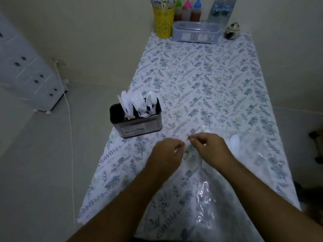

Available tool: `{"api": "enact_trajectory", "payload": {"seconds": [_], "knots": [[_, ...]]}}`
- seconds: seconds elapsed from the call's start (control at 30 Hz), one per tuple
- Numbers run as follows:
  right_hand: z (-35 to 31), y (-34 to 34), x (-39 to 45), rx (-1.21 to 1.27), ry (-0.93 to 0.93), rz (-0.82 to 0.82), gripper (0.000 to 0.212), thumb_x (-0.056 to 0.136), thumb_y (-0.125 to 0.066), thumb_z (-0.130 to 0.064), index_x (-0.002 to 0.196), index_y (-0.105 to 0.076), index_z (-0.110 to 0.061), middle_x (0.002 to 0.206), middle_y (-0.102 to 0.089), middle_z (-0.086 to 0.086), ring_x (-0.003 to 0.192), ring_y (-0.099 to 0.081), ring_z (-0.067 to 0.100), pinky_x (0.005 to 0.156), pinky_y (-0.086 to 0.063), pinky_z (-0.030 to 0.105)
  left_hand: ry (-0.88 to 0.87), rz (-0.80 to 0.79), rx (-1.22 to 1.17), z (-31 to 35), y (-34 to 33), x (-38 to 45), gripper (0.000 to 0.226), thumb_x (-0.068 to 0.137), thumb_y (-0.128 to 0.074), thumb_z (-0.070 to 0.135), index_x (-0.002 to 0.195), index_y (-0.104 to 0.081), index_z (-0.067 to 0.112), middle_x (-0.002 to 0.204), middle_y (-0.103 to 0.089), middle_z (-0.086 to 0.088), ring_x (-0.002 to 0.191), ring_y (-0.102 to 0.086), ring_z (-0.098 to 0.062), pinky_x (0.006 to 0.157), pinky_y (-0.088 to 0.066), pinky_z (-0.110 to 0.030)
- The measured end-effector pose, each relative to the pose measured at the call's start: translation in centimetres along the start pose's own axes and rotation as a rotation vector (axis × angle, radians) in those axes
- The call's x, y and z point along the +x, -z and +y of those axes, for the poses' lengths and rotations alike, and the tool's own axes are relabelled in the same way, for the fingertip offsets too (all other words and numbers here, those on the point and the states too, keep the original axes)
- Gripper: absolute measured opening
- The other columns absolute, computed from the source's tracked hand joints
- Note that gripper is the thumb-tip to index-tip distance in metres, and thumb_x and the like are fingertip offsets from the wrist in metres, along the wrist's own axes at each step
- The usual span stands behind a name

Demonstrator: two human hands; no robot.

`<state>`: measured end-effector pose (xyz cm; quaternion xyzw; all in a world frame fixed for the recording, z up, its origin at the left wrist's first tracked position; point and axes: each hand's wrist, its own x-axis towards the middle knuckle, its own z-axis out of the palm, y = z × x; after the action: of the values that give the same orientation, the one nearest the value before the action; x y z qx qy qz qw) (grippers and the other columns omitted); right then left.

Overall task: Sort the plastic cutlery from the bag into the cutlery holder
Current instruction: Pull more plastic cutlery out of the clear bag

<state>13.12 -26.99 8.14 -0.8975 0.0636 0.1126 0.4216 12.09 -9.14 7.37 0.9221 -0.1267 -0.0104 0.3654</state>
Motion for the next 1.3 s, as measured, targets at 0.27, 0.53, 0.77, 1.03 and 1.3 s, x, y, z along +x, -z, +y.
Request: {"api": "enact_trajectory", "payload": {"seconds": [0.27, 0.53, 0.77, 1.03, 1.3], "knots": [[13.1, 1.5, -13.5, -0.222, -0.192, 0.104, 0.015, 0.091, -0.066, -0.027, 0.09, -0.08, -0.029, 0.094, -0.074, -0.011, 0.092, -0.067, 0.014, 0.086, -0.055, 0.04, -0.586, -0.6, 0.265, -1.3, -13.2, -10.1, 0.049, 0.096, -0.05, 0.037, 0.143, -0.048, 0.026, 0.155, -0.042, -0.009, 0.143, -0.038, -0.03, 0.114, -0.036, -0.047], [16.8, -1.7, -19.0, -0.486, 0.017, -0.055, 0.056, 0.086, -0.057, -0.065, 0.128, -0.07, -0.03, 0.138, -0.063, 0.002, 0.123, -0.058, 0.025, 0.098, -0.051, 0.044, -0.486, -0.363, 0.524, -3.9, -10.9, -6.1, 0.071, 0.091, -0.065, 0.02, 0.152, -0.031, 0.037, 0.165, -0.016, -0.012, 0.151, -0.015, -0.032, 0.118, -0.008, -0.048], [14.6, -4.1, -15.7, -0.316, -0.014, -0.092, 0.014, 0.09, -0.07, -0.04, 0.101, -0.069, -0.029, 0.092, -0.06, -0.01, 0.086, -0.055, 0.009, 0.074, -0.048, 0.027, -0.315, -0.217, 0.245, -3.9, -7.6, -9.5, 0.035, 0.092, -0.058, 0.016, 0.127, -0.062, 0.014, 0.123, -0.062, -0.007, 0.115, -0.053, -0.021, 0.1, -0.047, -0.045], [12.7, -5.0, -12.9, -0.201, -0.117, -0.161, 0.016, 0.094, -0.066, -0.028, 0.078, -0.065, -0.026, 0.074, -0.068, -0.007, 0.071, -0.063, 0.01, 0.071, -0.052, 0.033, -0.423, -0.361, 0.343, -5.2, -9.0, -14.5, 0.05, 0.089, -0.049, 0.031, 0.136, -0.058, 0.016, 0.134, -0.06, -0.012, 0.122, -0.058, -0.029, 0.1, -0.05, -0.046], [11.1, -5.7, -12.6, -0.252, -0.045, -0.252, 0.015, 0.099, -0.054, -0.03, 0.088, -0.06, -0.021, 0.08, -0.064, -0.003, 0.074, -0.06, 0.014, 0.071, -0.053, 0.038, -0.355, -0.34, 0.442, -4.4, -8.5, -14.5, 0.052, 0.085, -0.05, 0.035, 0.132, -0.06, 0.018, 0.137, -0.057, -0.012, 0.129, -0.052, -0.03, 0.103, -0.047, -0.046]]}}
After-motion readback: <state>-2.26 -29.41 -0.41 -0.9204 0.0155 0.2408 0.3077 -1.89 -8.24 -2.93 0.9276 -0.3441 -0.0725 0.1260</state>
